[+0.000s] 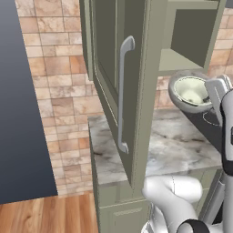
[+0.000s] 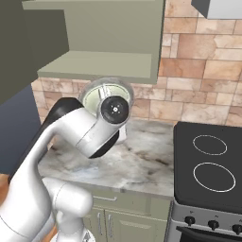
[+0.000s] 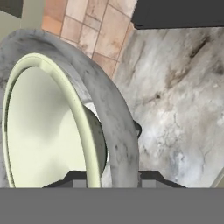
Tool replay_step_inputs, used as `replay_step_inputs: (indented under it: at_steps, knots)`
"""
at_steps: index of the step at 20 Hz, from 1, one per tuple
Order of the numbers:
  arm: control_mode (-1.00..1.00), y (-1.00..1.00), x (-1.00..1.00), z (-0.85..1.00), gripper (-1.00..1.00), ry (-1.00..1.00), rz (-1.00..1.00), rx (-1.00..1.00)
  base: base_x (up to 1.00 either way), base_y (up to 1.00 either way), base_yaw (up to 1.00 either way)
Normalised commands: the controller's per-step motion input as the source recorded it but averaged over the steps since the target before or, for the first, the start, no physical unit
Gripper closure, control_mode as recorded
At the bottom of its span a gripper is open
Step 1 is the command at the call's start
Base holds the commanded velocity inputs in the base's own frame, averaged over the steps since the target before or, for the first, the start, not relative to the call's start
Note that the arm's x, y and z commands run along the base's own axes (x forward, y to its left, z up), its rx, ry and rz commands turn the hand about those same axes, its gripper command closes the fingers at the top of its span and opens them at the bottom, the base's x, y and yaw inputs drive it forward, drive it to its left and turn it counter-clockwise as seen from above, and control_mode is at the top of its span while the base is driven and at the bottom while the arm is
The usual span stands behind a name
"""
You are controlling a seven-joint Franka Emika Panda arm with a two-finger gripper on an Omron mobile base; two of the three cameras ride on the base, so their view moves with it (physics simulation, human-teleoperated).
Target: Pick up the bowls on the counter and stack them on top of one another in the open cabinet. Place the smaller bowl on top of the larger bowl.
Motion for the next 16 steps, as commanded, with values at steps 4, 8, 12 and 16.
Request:
replay_step_inputs:
  at_steps: [4,8,12,16]
  knots:
    - [-1.0,0.16,0.0,0.22,1.0,-0.01,0.0,0.0,0.0,0.0,0.0]
    - [-1.0,0.29,0.08,0.13,1.0,-0.01,0.0,0.0,0.0,0.0,0.0]
    - [-1.0,0.24,0.02,0.25,1.0,-0.03,0.0,0.0,0.0,0.0,0.0]
    - [-1.0,0.23,0.04,0.27,1.0,-0.02,0.0,0.0,0.0,0.0,0.0]
